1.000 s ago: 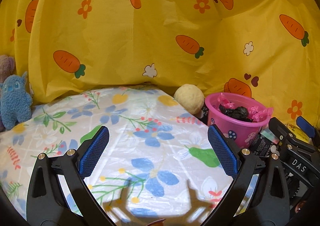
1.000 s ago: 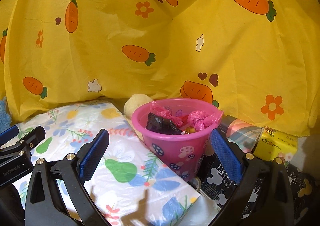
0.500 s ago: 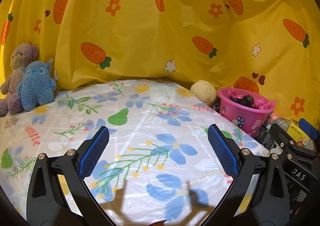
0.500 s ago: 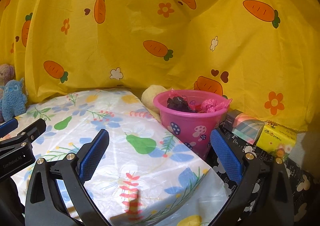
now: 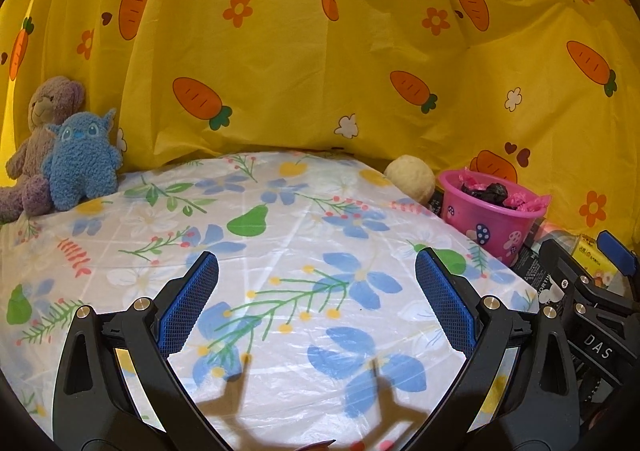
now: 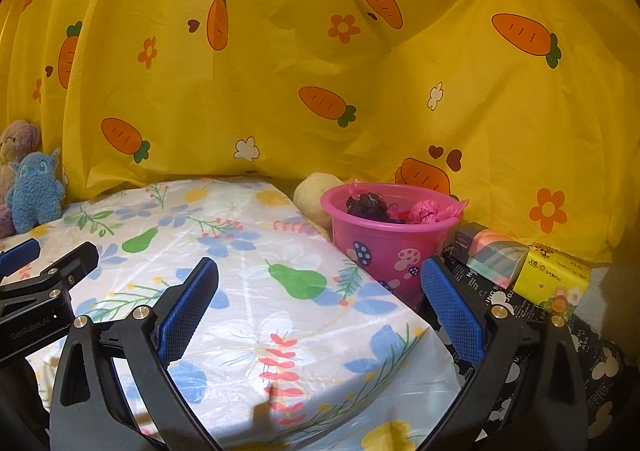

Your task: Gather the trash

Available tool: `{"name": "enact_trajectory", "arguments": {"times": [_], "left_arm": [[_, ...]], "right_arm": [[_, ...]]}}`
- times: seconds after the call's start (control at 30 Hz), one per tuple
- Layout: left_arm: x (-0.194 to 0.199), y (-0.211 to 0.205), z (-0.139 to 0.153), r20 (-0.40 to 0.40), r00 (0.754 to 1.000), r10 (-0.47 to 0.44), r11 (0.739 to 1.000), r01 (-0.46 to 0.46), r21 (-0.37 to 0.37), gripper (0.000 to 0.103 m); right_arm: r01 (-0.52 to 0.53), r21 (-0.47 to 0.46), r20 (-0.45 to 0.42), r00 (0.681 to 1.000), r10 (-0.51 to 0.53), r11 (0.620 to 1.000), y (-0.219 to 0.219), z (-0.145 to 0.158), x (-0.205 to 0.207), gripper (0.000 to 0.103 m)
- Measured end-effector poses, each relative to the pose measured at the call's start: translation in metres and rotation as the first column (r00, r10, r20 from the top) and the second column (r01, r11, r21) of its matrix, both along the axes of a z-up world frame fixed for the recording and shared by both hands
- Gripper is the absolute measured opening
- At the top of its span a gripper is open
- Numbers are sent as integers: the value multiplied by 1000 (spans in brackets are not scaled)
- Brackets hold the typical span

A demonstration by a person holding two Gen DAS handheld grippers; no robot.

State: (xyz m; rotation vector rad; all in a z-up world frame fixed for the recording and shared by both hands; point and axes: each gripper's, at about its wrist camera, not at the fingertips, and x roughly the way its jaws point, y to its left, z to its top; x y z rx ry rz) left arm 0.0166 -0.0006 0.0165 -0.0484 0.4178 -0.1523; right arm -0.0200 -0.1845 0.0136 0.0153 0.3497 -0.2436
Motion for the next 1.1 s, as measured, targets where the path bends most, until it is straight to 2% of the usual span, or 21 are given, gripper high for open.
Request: {"name": "enact_trajectory", "arguments": {"times": [1.1], "left_arm": [[-2,-5,2,4,1000,-21,1000,21,11,97]], "right_arm": [[-2,7,-2,1000,2,1000,0,0,3,97]]}}
